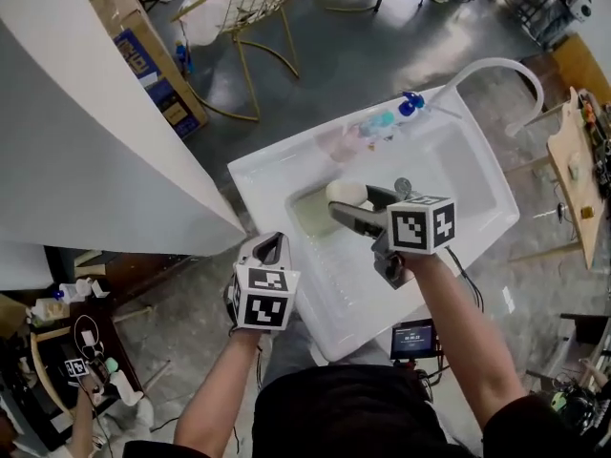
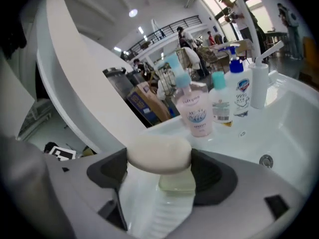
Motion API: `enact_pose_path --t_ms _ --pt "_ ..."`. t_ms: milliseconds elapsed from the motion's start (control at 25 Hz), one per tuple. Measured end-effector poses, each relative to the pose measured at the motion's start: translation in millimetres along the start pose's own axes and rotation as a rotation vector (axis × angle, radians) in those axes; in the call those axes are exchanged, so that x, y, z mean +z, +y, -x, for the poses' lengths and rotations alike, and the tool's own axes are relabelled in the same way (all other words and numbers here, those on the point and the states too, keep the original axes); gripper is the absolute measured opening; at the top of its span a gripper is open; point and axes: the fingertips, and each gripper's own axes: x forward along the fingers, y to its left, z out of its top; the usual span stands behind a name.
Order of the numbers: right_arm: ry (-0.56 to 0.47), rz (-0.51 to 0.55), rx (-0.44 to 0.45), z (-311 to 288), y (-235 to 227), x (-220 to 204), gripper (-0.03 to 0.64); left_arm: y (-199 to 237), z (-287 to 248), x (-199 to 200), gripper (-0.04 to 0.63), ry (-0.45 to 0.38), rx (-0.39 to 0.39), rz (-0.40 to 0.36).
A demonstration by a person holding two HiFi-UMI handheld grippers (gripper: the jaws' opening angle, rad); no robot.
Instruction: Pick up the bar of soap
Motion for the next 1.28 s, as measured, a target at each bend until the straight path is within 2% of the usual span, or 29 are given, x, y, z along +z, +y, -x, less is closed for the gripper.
enact_pose_path --t_ms 280,480,640,800,1000,1280 --pt "-0.416 -0.055 0.227 87.1 66.9 58.8 0.402 -19.9 15.4 39.5 0.003 -0.069 -0.030 -0.088" --pt "-0.605 -0.039 0.292 156.0 103.6 78.4 0.402 -38.3 44.4 68.9 0.003 -0.127 -0.040 -0.122" --pt "-0.709 0.003 0.273 202.8 125.4 77.1 0.402 -49.9 69.1 84.1 0.003 -0.153 -0.040 -0.079" --pt "-0.784 0.002 0.269 235.7 141.8 70.3 0.402 -69.9 97.4 94.0 0.003 -0.203 -0.102 -0.051" --pt "-0.836 0.002 0.261 263.4 153.3 54.9 0.402 -96.5 120.8 111.3 0.004 -0.286 -0.170 -0.063" --pt "-0.881 -0.024 0.259 291.9 162.0 41.3 0.402 -126.0 147.3 119.4 0.003 -0.329 -0.222 -0.080"
